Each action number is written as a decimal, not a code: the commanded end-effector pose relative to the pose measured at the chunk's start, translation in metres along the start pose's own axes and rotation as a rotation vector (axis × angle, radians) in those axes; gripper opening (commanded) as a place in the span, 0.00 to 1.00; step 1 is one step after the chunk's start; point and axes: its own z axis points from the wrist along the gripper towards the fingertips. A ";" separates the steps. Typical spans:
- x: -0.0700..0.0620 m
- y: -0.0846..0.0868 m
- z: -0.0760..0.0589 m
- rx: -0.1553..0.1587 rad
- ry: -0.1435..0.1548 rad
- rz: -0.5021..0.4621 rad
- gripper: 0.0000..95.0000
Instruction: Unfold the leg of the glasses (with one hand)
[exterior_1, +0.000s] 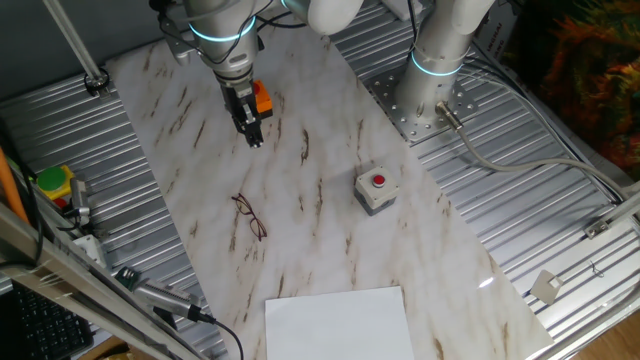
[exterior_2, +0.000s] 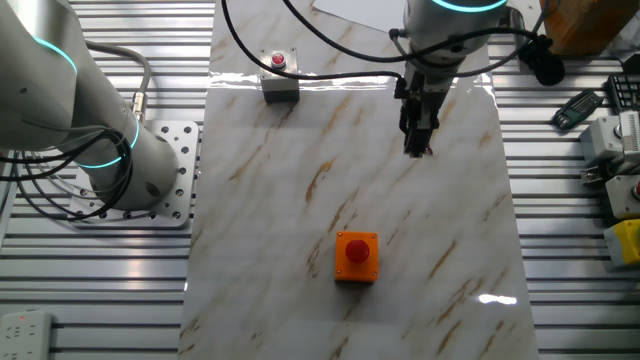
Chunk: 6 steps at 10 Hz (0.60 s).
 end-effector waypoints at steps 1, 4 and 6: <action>-0.001 0.000 0.000 0.001 0.002 -0.004 0.00; -0.001 0.000 0.000 0.000 0.002 -0.006 0.00; -0.001 0.000 0.000 -0.003 0.002 -0.009 0.00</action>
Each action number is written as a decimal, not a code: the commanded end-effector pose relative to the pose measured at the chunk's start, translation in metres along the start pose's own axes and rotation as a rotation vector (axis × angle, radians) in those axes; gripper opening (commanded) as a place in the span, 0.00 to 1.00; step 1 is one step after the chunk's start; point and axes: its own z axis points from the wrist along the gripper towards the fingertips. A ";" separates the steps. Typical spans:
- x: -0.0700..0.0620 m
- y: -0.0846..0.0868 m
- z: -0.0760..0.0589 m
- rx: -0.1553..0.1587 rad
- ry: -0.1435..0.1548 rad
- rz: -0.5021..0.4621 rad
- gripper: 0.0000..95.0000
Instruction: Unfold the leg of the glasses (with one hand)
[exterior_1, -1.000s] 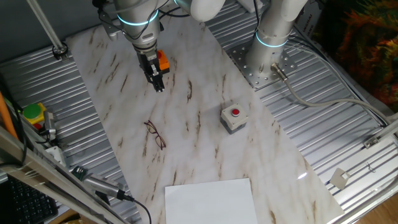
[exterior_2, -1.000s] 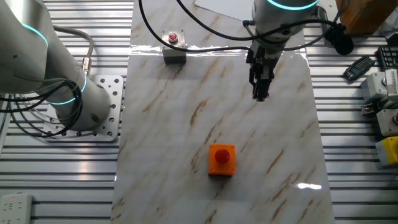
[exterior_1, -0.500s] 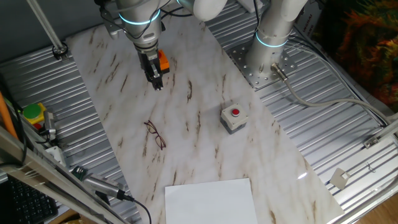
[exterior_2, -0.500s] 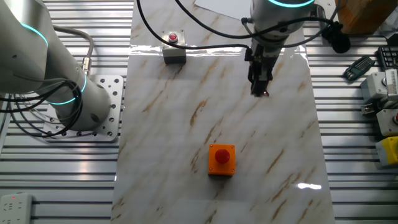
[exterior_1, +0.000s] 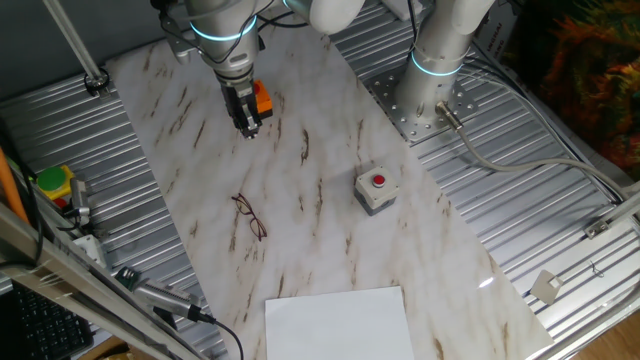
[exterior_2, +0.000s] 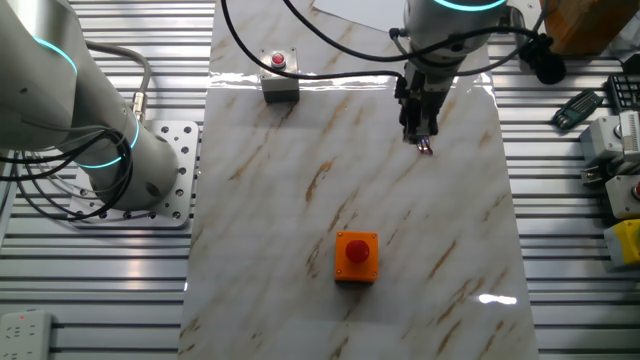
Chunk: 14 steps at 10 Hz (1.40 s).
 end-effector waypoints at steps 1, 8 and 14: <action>0.000 0.000 0.000 -0.003 0.002 -0.005 0.00; -0.014 0.055 0.016 0.017 0.004 -0.268 0.00; -0.023 0.083 0.018 0.017 -0.018 -0.616 0.00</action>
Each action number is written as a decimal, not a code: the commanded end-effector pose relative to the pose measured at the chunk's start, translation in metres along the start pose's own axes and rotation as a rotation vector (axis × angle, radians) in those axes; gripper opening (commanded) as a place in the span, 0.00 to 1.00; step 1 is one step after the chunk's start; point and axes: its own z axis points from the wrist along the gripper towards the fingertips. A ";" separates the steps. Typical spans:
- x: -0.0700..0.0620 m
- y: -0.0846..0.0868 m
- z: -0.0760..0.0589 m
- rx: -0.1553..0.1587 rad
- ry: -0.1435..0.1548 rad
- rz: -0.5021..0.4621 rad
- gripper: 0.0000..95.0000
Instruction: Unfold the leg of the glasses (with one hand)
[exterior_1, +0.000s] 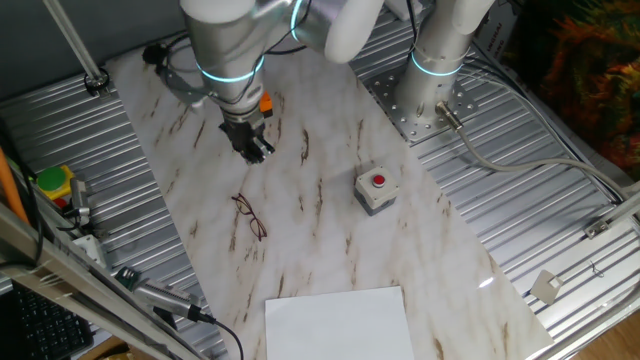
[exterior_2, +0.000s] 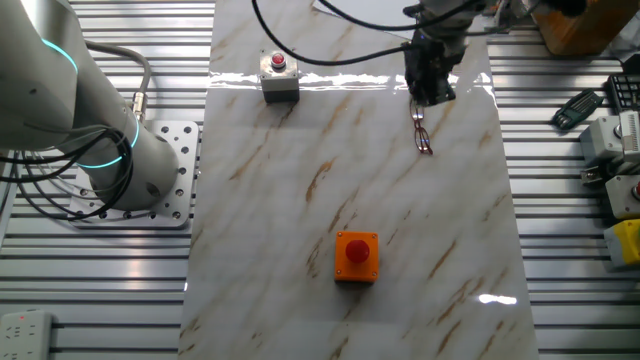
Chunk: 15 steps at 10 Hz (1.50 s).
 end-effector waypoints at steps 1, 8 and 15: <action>-0.011 0.014 0.003 0.006 -0.015 -0.207 0.00; -0.046 0.035 0.014 -0.007 -0.013 -0.403 0.00; -0.061 0.037 0.034 -0.011 -0.007 -0.436 0.00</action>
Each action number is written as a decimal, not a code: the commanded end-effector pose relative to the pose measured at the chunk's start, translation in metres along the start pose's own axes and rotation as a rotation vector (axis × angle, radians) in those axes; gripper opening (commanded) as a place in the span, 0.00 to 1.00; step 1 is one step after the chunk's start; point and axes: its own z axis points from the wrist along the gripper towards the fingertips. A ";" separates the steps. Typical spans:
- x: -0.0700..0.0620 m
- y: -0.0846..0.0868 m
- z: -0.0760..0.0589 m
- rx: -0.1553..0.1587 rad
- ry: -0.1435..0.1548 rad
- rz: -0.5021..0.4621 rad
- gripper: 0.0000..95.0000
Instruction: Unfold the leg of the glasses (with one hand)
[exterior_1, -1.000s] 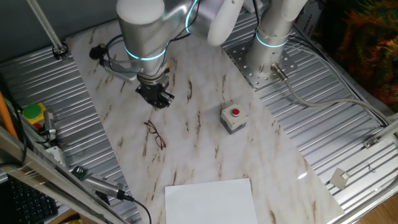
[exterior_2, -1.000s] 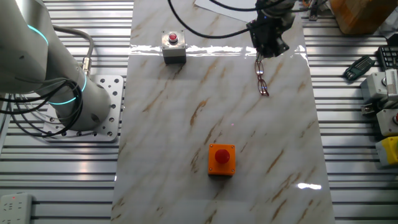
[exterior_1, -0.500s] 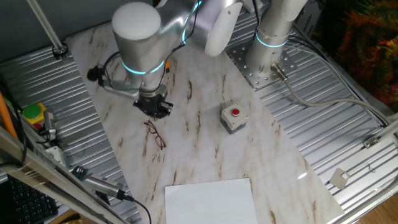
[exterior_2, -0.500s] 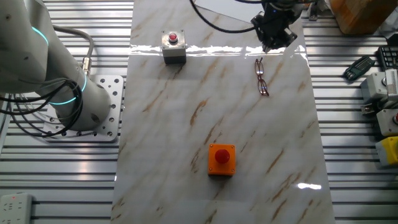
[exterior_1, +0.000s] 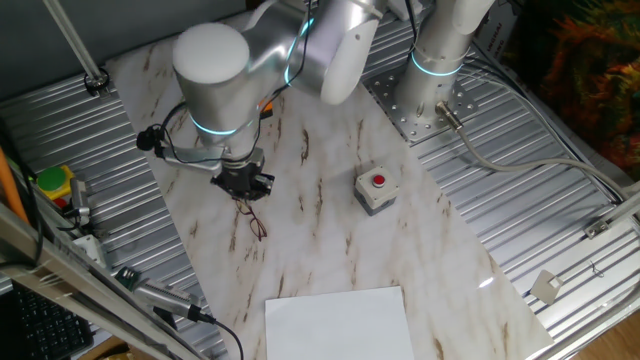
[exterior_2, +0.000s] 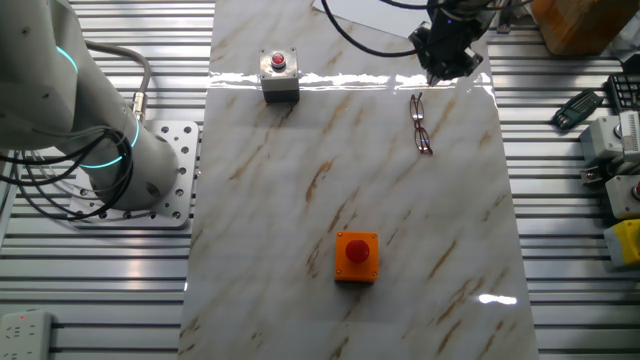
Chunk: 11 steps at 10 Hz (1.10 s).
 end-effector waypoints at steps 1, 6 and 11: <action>-0.004 -0.001 0.006 0.000 0.004 0.003 0.00; -0.019 -0.002 0.017 -0.002 0.009 0.005 0.00; -0.020 -0.002 0.016 -0.002 0.009 -0.002 0.00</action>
